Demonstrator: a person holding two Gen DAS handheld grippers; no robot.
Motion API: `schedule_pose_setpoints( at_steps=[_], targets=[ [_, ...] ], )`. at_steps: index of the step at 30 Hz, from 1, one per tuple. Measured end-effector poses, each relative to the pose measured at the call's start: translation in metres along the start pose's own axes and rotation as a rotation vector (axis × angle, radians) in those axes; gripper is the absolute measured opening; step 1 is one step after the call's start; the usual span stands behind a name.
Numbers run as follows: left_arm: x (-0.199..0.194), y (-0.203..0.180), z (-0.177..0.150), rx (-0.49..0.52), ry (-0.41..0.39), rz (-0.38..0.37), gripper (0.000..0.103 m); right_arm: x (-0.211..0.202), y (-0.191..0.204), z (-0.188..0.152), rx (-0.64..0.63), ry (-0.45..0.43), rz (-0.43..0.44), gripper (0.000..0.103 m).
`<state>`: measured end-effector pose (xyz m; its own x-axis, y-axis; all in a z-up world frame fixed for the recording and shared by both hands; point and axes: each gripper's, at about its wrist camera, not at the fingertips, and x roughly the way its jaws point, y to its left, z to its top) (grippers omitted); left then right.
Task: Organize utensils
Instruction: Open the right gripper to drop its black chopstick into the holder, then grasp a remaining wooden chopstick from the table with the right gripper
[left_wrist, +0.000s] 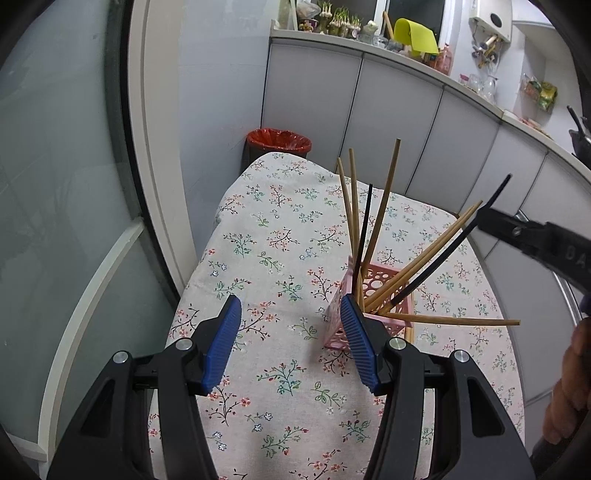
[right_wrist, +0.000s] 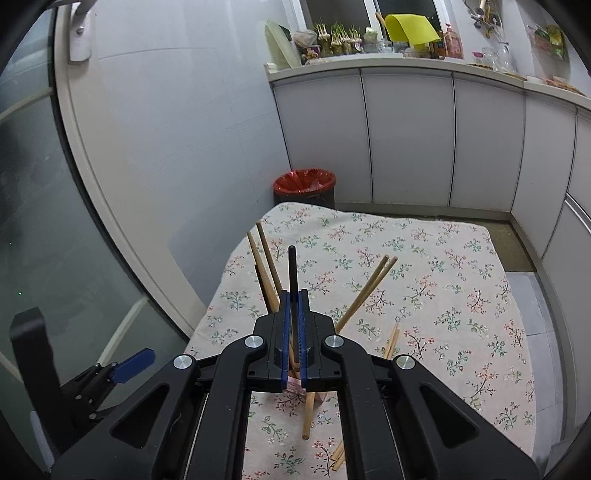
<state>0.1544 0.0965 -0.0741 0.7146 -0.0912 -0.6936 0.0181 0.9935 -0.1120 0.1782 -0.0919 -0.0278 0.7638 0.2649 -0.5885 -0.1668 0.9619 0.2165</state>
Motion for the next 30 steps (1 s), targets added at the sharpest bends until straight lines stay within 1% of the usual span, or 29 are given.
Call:
schedule_pose_setpoints(
  at_steps=[1, 3, 5, 6, 7, 12, 16, 20, 21, 22, 23, 28, 30],
  targets=[
    [0.000, 0.000, 0.000, 0.001, 0.002, 0.003, 0.057, 0.004, -0.001, -0.001, 0.006, 0.013, 0.012, 0.003],
    [0.000, -0.002, 0.001, 0.006, 0.000, 0.013, 0.064, 0.011, -0.003, -0.002, 0.020, 0.042, 0.031, 0.004],
    [-0.002, -0.005, 0.001, 0.018, -0.009, 0.023, 0.068, 0.013, -0.006, -0.003, 0.043, 0.062, 0.043, 0.010],
    [-0.003, -0.005, 0.001, 0.025, -0.012, 0.027, 0.071, 0.010, -0.008, -0.003, 0.052, 0.058, 0.051, 0.016],
    [-0.003, -0.006, 0.001, 0.028, -0.013, 0.029, 0.072, 0.006, -0.010, -0.002, 0.055, 0.049, 0.054, 0.022],
    [-0.001, -0.007, -0.005, 0.030, 0.019, 0.027, 0.080, -0.023, -0.026, 0.003, 0.065, 0.005, 0.054, 0.036],
    [0.003, -0.009, -0.012, 0.014, 0.054, 0.019, 0.084, -0.036, -0.051, 0.000, 0.097, 0.011, 0.028, 0.047],
    [0.009, -0.014, -0.020, 0.004, 0.074, 0.024, 0.089, -0.028, -0.082, -0.012, 0.133, 0.071, -0.032, 0.052],
    [0.012, -0.015, -0.023, 0.005, 0.080, 0.026, 0.090, -0.025, -0.087, -0.015, 0.143, 0.088, -0.037, 0.056],
    [0.016, -0.017, -0.025, 0.009, 0.090, 0.028, 0.090, -0.020, -0.094, -0.019, 0.158, 0.111, -0.038, 0.060],
    [0.021, -0.018, -0.028, 0.013, 0.104, 0.030, 0.090, -0.015, -0.100, -0.023, 0.169, 0.130, -0.041, 0.062],
    [0.042, -0.021, -0.040, 0.011, 0.150, 0.029, 0.090, 0.014, -0.120, -0.043, 0.175, 0.227, -0.081, 0.069],
    [0.049, -0.021, -0.042, 0.007, 0.159, 0.030, 0.090, 0.031, -0.126, -0.051, 0.189, 0.269, -0.082, 0.071]
  ],
)
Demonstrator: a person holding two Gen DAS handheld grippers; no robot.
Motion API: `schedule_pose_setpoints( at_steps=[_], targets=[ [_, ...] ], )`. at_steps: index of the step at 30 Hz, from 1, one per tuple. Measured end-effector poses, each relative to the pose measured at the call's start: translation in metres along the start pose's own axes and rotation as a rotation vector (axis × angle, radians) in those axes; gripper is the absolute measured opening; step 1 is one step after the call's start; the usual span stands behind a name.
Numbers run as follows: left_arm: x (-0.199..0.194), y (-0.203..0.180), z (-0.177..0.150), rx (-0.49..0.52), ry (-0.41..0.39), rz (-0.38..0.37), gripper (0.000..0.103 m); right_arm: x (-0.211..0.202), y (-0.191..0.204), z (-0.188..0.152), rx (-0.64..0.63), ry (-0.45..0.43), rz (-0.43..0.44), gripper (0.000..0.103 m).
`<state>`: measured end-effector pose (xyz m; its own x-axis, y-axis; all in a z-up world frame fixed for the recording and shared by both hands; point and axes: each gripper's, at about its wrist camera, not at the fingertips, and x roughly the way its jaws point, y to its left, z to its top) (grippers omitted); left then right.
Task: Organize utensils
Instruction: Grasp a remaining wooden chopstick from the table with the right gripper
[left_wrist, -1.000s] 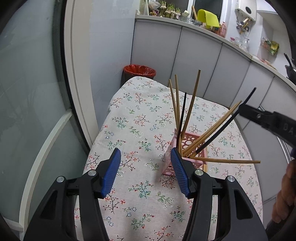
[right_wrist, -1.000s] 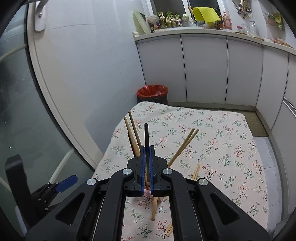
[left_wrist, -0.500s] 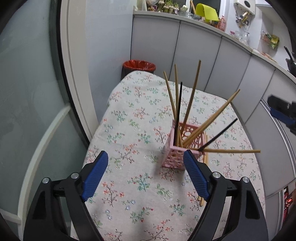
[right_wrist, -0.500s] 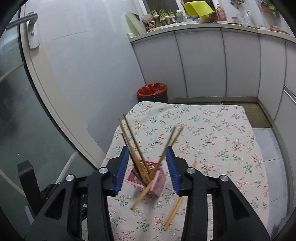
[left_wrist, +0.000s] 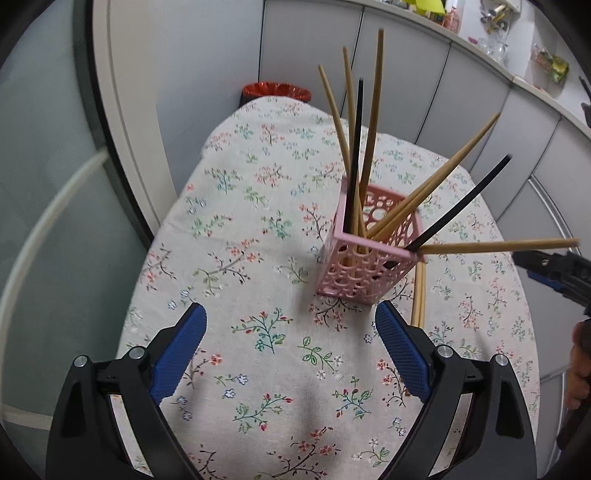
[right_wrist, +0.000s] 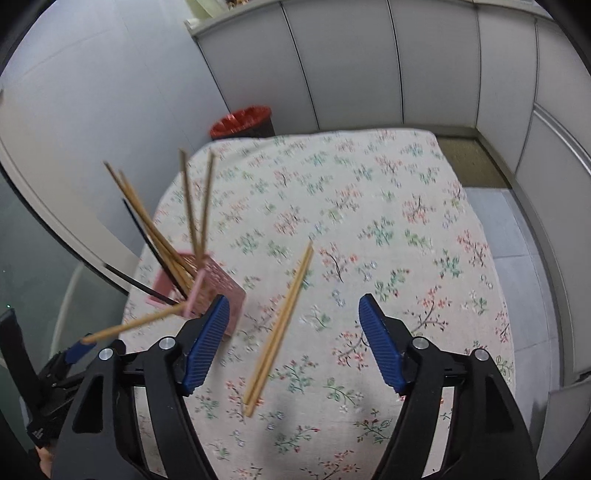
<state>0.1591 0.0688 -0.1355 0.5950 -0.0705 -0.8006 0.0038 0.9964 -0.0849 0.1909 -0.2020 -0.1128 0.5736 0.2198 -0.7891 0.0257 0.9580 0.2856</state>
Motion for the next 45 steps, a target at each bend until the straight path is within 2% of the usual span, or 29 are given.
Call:
schedule_pose_setpoints(
  at_steps=[6, 10, 12, 17, 22, 29, 35, 41, 45],
  targets=[
    [0.014, -0.004, -0.001, 0.016, 0.036, 0.016, 0.090, 0.045, -0.010, -0.002, 0.040, 0.080, -0.001, 0.071],
    [0.016, -0.003, 0.000, 0.010, 0.043, 0.004, 0.090, 0.078, -0.020, 0.000, 0.098, 0.137, 0.035, 0.046],
    [0.019, -0.003, 0.000, 0.015, 0.053, -0.002, 0.090, 0.095, -0.023, 0.001, 0.128, 0.162, 0.046, 0.038],
    [0.022, -0.003, -0.002, 0.047, 0.057, 0.003, 0.090, 0.123, -0.018, 0.003, 0.148, 0.201, 0.060, 0.030],
    [0.021, -0.002, -0.002, 0.047, 0.058, 0.000, 0.090, 0.138, -0.011, 0.006, 0.129, 0.223, 0.063, 0.016],
    [0.020, -0.002, -0.003, 0.056, 0.059, -0.005, 0.090, 0.152, -0.006, 0.001, 0.141, 0.250, 0.084, 0.011],
    [0.014, -0.006, -0.009, 0.076, 0.063, -0.022, 0.090, 0.153, 0.017, 0.001, 0.007, 0.292, -0.041, 0.008],
    [0.003, -0.027, -0.022, 0.197, 0.056, -0.030, 0.090, 0.136, -0.012, -0.009, 0.066, 0.343, -0.039, 0.006],
    [-0.003, -0.054, -0.032, 0.278, 0.064, -0.056, 0.084, 0.114, -0.036, -0.014, 0.094, 0.334, -0.049, 0.006]
  ],
)
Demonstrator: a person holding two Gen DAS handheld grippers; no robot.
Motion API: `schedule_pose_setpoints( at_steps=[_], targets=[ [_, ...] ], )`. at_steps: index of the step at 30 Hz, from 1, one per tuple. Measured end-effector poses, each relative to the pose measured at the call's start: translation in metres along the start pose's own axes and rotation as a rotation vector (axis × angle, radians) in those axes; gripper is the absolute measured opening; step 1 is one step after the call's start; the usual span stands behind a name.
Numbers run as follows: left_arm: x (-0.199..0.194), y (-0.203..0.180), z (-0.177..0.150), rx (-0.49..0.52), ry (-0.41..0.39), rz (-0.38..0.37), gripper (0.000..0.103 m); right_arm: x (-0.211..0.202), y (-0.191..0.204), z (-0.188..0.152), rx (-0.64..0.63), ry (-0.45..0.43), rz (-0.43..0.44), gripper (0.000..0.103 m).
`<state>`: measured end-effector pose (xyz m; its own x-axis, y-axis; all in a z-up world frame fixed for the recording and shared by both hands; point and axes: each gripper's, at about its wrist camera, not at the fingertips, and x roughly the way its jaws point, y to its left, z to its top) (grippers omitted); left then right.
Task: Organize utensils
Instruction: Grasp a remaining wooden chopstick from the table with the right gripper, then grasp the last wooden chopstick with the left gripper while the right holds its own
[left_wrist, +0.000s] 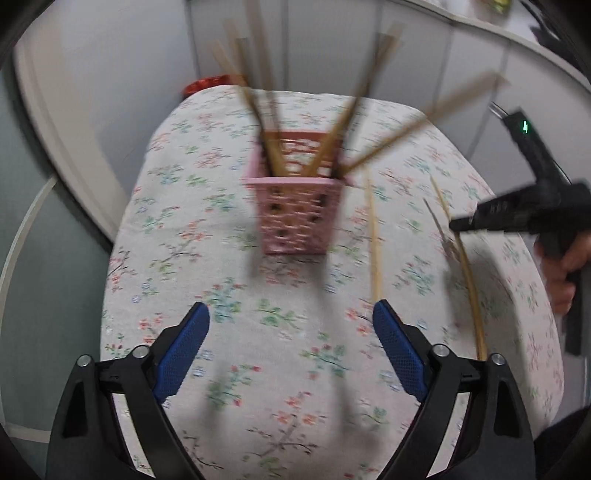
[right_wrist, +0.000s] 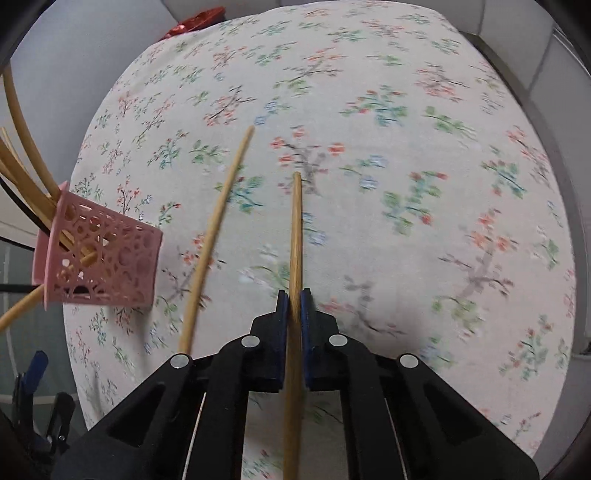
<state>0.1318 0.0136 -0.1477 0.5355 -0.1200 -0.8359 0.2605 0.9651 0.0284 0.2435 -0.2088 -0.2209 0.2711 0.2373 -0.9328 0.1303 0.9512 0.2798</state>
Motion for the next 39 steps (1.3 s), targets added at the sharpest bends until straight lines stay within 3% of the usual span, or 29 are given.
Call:
schedule_pose_setpoints(
  at_steps=[7, 11, 21, 28, 32, 34, 35, 36, 39],
  targets=[
    [0.006, -0.072, 0.001, 0.204, 0.017, -0.039, 0.055, -0.055, -0.045, -0.023, 0.035, -0.072, 0.051, 0.006],
    [0.035, -0.102, 0.020, 0.230, 0.053, -0.012, 0.042, -0.070, -0.067, -0.032, 0.054, -0.086, 0.067, 0.006],
    [0.130, -0.125, 0.095, 0.190, 0.077, 0.152, 0.039, -0.083, -0.103, -0.041, 0.042, -0.092, 0.073, 0.006],
    [0.162, -0.126, 0.130, 0.168, 0.100, 0.185, 0.039, -0.078, -0.105, -0.039, 0.022, -0.076, 0.079, 0.006],
    [0.182, -0.118, 0.137, 0.134, 0.172, 0.176, 0.032, -0.075, -0.106, -0.034, 0.021, -0.077, 0.079, 0.006],
    [0.186, -0.113, 0.140, 0.100, 0.182, 0.144, 0.024, -0.074, -0.105, -0.033, 0.020, -0.075, 0.077, 0.006],
    [0.187, -0.109, 0.140, 0.073, 0.193, 0.113, 0.013, -0.074, -0.104, -0.033, 0.019, -0.074, 0.077, 0.006],
    [0.187, -0.108, 0.138, 0.054, 0.200, 0.101, 0.008, -0.074, -0.103, -0.034, 0.017, -0.074, 0.076, 0.006],
    [0.182, -0.112, 0.128, 0.079, 0.207, 0.116, 0.006, -0.077, -0.102, -0.035, 0.015, -0.080, 0.077, 0.006]
  ],
)
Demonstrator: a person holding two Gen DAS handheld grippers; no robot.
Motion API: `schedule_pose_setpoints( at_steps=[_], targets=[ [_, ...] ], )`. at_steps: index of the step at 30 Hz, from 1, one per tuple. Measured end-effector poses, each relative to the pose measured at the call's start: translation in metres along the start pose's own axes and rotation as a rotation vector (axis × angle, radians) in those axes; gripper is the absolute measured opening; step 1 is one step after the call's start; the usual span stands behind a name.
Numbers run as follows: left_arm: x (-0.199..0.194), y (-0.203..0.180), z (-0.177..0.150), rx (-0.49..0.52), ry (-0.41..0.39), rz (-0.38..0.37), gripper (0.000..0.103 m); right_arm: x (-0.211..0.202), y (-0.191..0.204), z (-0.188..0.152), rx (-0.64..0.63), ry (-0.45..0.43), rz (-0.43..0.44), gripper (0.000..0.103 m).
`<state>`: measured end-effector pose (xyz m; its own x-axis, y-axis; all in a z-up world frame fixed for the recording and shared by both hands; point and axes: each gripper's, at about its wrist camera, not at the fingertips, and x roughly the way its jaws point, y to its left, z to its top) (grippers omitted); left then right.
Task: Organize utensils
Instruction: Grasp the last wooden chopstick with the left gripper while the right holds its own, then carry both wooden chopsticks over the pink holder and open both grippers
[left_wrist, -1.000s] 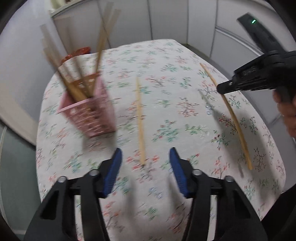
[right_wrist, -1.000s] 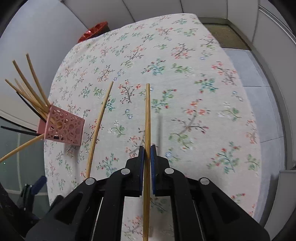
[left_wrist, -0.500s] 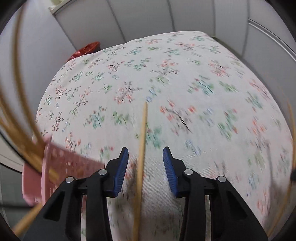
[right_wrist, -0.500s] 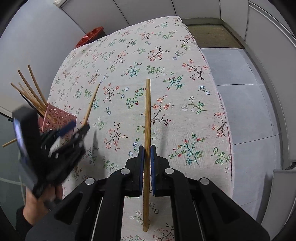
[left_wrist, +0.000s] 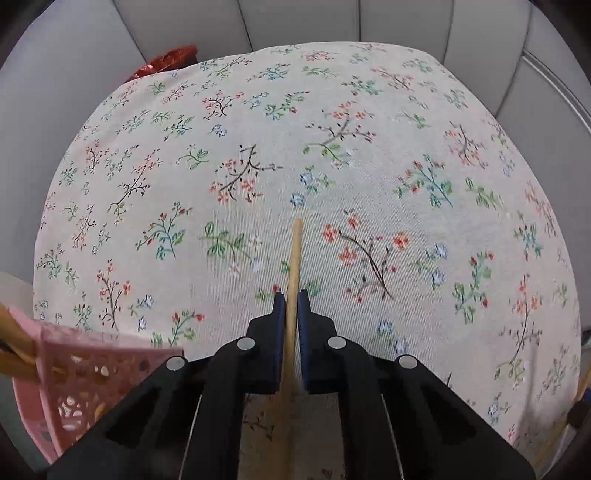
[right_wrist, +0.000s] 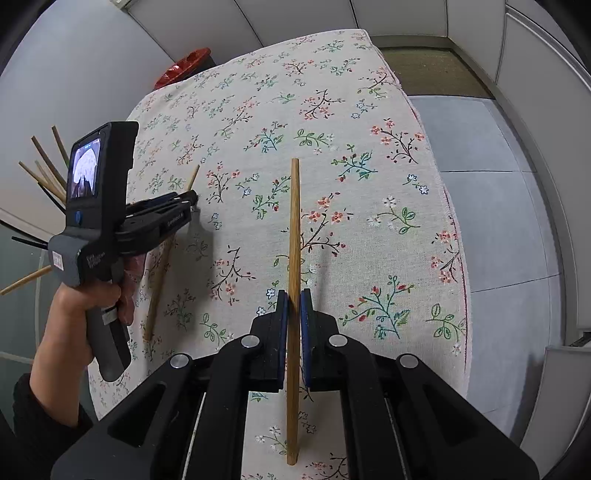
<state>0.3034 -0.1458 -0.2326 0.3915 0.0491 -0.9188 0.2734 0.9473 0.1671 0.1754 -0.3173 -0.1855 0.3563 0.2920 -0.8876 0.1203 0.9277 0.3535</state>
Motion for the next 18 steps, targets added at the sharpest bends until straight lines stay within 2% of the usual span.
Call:
schedule_pose_setpoints(
  at_steps=[8, 13, 18],
  targets=[
    [-0.036, -0.010, -0.048, 0.050, -0.027, -0.049, 0.006, -0.021, 0.004, -0.009, -0.001, -0.052, -0.008, 0.006],
    [-0.079, -0.016, -0.085, 0.084, -0.100, -0.092, 0.006, -0.043, 0.007, -0.016, -0.006, -0.113, -0.024, 0.006],
    [-0.136, -0.014, -0.122, 0.119, -0.213, -0.117, 0.006, -0.066, 0.010, -0.024, -0.006, -0.173, -0.020, 0.006]
  ],
)
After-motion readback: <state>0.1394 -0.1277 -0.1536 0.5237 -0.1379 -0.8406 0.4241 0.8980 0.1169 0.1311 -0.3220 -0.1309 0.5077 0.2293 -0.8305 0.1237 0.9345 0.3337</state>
